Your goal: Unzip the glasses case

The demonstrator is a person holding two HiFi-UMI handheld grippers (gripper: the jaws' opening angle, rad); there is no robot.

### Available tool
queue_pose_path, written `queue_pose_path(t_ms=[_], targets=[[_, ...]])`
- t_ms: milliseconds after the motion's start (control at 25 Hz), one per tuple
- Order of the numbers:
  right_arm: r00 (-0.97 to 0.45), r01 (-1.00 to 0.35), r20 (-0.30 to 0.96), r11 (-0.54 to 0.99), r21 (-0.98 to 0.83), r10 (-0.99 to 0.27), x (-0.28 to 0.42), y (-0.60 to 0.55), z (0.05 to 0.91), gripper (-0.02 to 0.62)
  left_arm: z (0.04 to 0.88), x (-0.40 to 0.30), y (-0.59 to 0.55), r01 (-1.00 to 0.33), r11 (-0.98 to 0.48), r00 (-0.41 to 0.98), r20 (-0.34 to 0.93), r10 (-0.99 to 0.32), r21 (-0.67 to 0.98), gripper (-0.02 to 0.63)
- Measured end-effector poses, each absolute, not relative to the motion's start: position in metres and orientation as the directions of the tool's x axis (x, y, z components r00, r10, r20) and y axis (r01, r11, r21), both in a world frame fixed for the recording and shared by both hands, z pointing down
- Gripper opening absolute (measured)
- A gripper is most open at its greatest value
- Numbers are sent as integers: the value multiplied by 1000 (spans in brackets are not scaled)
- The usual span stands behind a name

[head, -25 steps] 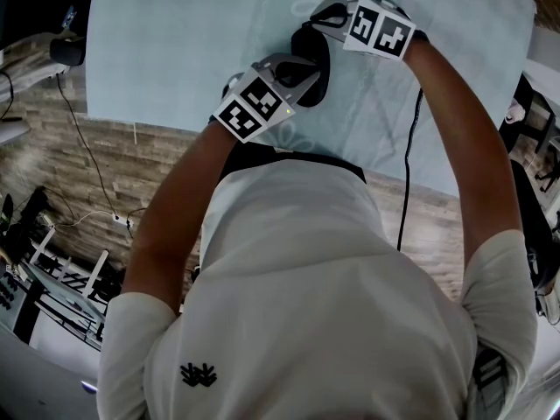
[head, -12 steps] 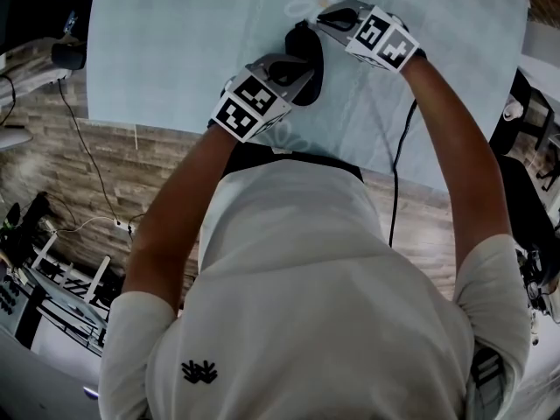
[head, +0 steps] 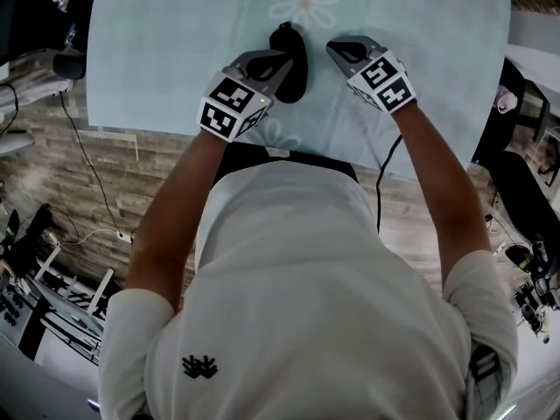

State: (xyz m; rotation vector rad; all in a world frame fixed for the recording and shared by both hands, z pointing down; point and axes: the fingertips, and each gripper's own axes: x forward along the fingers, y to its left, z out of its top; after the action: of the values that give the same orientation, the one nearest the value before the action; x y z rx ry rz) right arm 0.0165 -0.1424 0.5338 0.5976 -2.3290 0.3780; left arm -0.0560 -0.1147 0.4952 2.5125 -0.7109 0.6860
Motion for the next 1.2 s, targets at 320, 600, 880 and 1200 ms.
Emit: queue_pose_path(t_ms=[320, 600, 880, 1200], targets=[[-656, -635, 631, 755, -163, -415, 29, -84, 512, 0, 474, -80, -111, -665, -703, 701, 533, -473, 251, 60], [-654, -659, 602, 737, -154, -458, 39, -47, 488, 1, 457, -93, -88, -700, -668, 681, 516, -519, 251, 58], [-673, -615, 601, 777, -130, -432, 42, -8, 472, 1, 446, -99, -58, -711, -665, 667, 517, -536, 229, 58], [-690, -610, 573, 782, -130, -443, 43, 10, 452, 0, 451, -101, -23, -706, -665, 668, 542, -510, 244, 57]])
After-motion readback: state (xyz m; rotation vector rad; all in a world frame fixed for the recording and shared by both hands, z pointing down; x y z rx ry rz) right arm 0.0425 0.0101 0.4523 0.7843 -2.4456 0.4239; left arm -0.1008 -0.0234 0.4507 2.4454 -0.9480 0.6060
